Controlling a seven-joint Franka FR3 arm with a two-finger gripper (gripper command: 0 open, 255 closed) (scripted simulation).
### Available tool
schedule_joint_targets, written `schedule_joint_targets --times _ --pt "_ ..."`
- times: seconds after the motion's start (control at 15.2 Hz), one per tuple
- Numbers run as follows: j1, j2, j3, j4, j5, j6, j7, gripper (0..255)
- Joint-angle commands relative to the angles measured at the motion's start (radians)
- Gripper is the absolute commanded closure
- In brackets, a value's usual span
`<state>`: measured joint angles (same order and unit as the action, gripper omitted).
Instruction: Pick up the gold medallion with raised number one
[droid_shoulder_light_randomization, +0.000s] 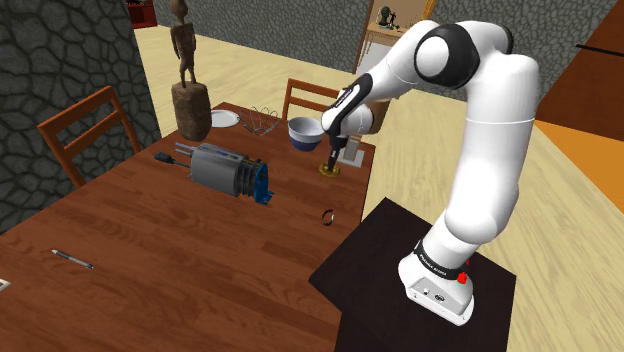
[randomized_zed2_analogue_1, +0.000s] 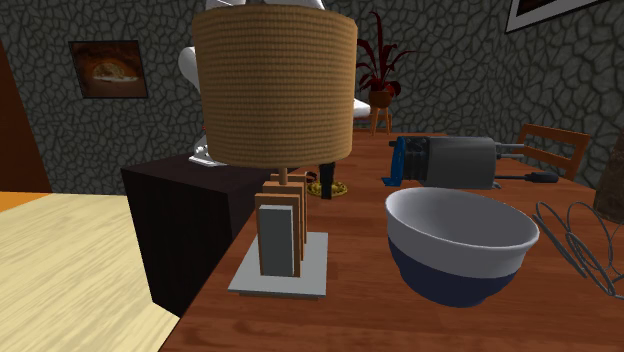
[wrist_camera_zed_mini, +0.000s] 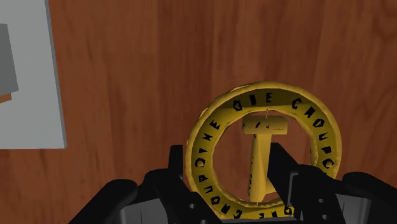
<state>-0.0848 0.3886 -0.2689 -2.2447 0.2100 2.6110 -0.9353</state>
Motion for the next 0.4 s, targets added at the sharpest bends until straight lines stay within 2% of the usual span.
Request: schedule_joint_targets --times 0.0,0.33 --pt "0.008 -0.025 -0.009 -0.004 -0.013 -0.021 0.011 255" --pt "0.017 -0.063 -0.022 -0.006 -0.035 -0.055 0.026 255"
